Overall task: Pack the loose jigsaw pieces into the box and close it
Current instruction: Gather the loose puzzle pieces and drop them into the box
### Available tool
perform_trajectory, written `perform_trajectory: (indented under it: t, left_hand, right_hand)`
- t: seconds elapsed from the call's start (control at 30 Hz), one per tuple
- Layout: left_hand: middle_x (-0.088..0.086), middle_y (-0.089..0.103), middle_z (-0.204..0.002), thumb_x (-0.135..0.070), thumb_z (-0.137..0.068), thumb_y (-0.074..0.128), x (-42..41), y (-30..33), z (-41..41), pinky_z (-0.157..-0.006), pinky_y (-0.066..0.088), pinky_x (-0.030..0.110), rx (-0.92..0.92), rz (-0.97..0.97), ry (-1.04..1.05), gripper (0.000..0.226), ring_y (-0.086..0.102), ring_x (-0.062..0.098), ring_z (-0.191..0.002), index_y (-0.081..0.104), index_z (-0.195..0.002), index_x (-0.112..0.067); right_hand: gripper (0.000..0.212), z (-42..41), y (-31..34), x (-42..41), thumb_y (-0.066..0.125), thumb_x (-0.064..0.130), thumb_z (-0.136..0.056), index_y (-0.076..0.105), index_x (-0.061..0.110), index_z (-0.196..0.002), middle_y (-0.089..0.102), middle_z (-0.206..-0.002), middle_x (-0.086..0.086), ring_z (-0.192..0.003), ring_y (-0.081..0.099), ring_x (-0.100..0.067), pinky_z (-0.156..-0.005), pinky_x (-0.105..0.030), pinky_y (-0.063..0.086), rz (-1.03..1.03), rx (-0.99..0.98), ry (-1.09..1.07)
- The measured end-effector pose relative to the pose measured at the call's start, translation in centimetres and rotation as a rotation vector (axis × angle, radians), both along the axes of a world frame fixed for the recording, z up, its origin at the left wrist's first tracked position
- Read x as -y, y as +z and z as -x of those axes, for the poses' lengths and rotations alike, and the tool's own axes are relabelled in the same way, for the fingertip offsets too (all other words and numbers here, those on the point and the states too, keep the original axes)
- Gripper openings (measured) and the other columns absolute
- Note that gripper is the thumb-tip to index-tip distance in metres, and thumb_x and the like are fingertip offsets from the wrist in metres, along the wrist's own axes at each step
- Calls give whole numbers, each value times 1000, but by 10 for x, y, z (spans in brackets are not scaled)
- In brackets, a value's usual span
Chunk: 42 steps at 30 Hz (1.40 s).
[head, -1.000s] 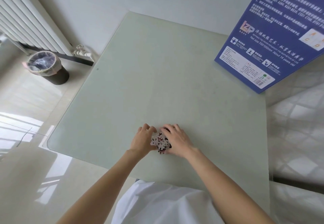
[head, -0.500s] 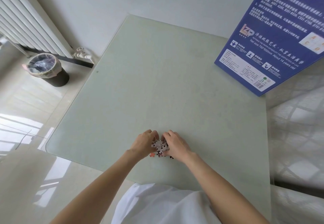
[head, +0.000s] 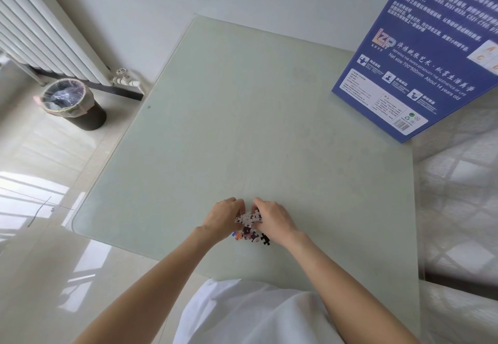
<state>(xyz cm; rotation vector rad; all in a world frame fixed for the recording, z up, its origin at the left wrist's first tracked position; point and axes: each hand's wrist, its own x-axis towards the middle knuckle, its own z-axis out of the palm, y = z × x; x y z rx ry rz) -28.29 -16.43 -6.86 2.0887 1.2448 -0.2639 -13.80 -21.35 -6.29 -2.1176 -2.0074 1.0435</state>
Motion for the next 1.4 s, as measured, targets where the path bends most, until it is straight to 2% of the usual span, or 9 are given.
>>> perform_trajectory:
  t: [0.2,0.37,0.57,0.8,0.97,1.07,1.2,1.33,1.4]
  left_hand:
    - [3,63,-100,-18,-75,75,-3,1,2,-71,44,22,93,79,76,49,57,17,-82,51,-118,-18]
    - [3,66,-97,-19,-77,72,-5,-1,2,-69,43,22,149,61,105,33,59,17,-80,63,-109,-21]
    - [2,69,-91,-13,-77,68,-10,-3,1,-61,40,17,138,107,211,25,56,13,-70,64,-101,-18]
    - [0,65,-99,-17,-79,69,-15,-4,4,-69,48,23,125,99,244,24,59,15,-81,62,-102,-14]
    - [1,67,-90,-18,-79,71,-14,0,13,-60,47,19,148,103,319,22,63,16,-76,64,-100,-15]
    - [-1,67,-78,-17,-77,73,-17,15,13,-60,49,19,164,103,349,16,64,15,-70,65,-91,-14]
    - [0,70,-76,-14,-75,73,-34,43,8,-60,49,20,169,107,292,15,67,13,-65,60,-74,-19]
    - [-6,69,-68,-16,-76,73,-63,79,-12,-54,45,10,234,87,226,16,67,6,-60,58,-71,-21]
    - [-4,71,-69,-15,-76,72,-85,103,-33,-62,50,18,342,56,199,12,67,7,-60,61,-74,-18]
  right_hand:
    - [28,-5,3,-3,70,14,-79,58,12,-104,67,-96,-11,-86,60,-28,-65,-27,38,1,-86,-85]
    - [20,-7,5,-5,69,14,-80,66,16,-100,67,-85,-8,-73,51,-20,-61,-24,32,-58,-170,-149]
    - [17,-15,4,-3,68,14,-82,65,16,-99,40,-59,15,-52,37,-4,-48,-11,30,-72,-173,-227]
    - [13,-30,-9,8,70,19,-82,66,19,-94,66,-79,-9,-63,63,-28,-58,-30,42,-52,-201,-339]
    - [11,-32,-12,11,70,18,-81,65,22,-91,67,-76,-11,-60,64,-28,-55,-28,44,-47,-198,-367]
    - [12,-37,6,11,67,15,-83,66,19,-95,65,-74,-8,-59,62,-24,-59,-28,43,-49,-180,-288]
    - [16,-55,51,0,62,11,-85,68,16,-98,68,-76,-7,-51,45,-14,-62,-24,36,-113,-97,-91]
    - [13,-84,112,-17,64,11,-83,69,20,-91,66,-73,2,-56,54,-18,-61,-25,48,-233,-204,-129]
    - [14,-104,148,-31,66,10,-83,69,22,-90,66,-75,5,-58,60,-16,-56,-25,53,-321,-276,-186]
